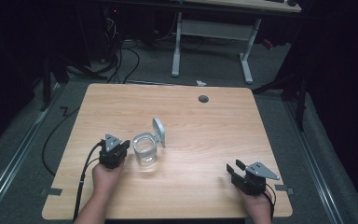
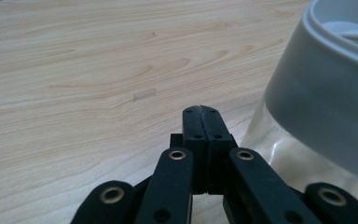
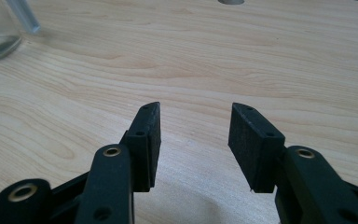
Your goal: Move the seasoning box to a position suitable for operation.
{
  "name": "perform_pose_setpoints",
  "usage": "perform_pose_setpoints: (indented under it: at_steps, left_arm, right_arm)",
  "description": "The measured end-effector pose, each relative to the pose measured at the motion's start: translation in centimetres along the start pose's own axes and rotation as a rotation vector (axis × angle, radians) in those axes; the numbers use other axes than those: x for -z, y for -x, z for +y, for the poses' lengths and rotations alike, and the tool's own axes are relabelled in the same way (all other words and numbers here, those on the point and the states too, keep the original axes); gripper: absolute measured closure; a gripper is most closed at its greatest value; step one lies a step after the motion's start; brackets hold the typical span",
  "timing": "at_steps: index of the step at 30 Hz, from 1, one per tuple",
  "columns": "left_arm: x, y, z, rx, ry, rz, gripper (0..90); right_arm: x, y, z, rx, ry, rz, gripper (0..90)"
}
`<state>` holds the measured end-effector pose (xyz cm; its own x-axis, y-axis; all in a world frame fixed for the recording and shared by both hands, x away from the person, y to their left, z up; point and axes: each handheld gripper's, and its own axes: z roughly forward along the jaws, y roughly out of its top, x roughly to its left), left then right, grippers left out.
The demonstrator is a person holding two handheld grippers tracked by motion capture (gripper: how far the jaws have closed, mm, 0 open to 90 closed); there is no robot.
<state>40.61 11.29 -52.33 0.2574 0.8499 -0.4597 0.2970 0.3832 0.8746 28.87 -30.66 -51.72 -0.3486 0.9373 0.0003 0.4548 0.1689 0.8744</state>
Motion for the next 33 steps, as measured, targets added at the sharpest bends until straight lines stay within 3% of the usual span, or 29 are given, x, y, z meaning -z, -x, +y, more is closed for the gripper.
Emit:
perform_pose_setpoints:
  at_steps: [5, 33]
  left_arm:
    - [-0.3, 0.5, -0.1, 0.014, 0.004, -0.020, 90.0]
    - [0.7, 1.7, -0.4, -0.016, 0.002, -0.068, 90.0]
  right_arm:
    - [-0.1, -0.1, -0.1, 0.007, -0.005, -0.003, 53.7]
    - [-0.3, -0.3, -0.2, 0.007, -0.011, -0.001, 53.7]
